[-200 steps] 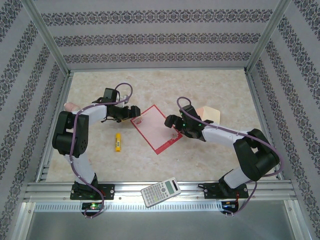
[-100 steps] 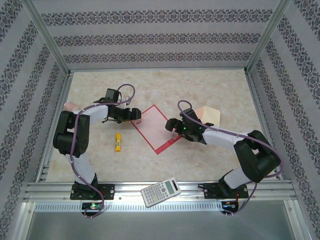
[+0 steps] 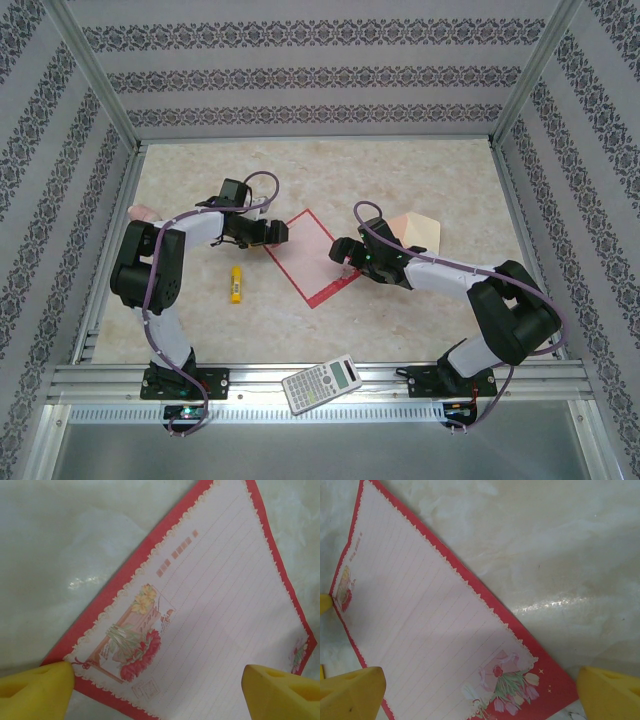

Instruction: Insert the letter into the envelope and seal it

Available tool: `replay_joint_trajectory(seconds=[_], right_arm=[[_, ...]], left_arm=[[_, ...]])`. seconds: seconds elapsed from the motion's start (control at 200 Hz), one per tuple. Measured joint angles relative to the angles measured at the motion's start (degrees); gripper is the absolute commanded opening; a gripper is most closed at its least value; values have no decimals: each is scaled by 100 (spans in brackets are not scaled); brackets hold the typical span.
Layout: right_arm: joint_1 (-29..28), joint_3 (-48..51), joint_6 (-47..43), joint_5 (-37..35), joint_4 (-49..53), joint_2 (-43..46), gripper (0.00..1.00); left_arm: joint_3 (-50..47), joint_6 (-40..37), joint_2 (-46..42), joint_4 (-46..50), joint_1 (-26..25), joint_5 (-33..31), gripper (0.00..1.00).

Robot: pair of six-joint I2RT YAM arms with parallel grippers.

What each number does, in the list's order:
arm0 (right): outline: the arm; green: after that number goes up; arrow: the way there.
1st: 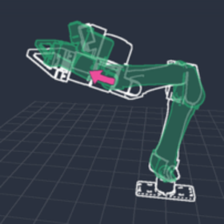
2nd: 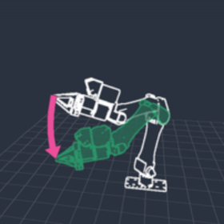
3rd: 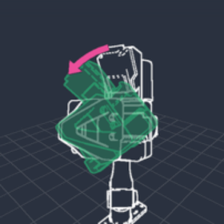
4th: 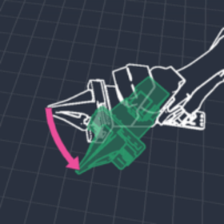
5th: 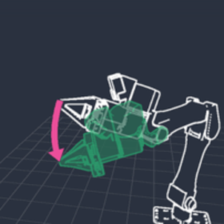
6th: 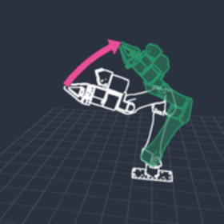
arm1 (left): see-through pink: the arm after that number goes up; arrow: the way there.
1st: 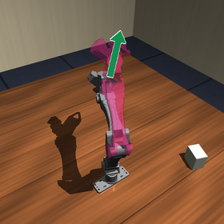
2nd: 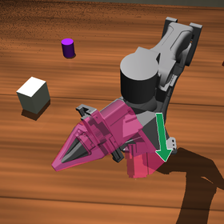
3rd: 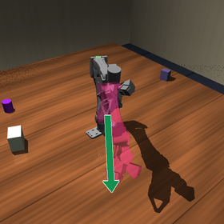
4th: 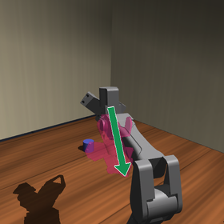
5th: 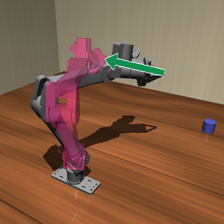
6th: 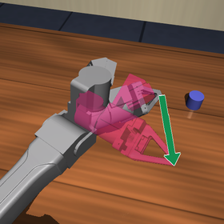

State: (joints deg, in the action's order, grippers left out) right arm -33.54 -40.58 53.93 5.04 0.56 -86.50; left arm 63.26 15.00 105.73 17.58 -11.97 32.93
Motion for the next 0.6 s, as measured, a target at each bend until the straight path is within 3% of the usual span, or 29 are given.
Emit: replay_joint_trajectory(seconds=[0.605], right_arm=[[0,0,4,0,-15,-17,98]], left_arm=[[280,-153,-398,262,85,-345,89]])
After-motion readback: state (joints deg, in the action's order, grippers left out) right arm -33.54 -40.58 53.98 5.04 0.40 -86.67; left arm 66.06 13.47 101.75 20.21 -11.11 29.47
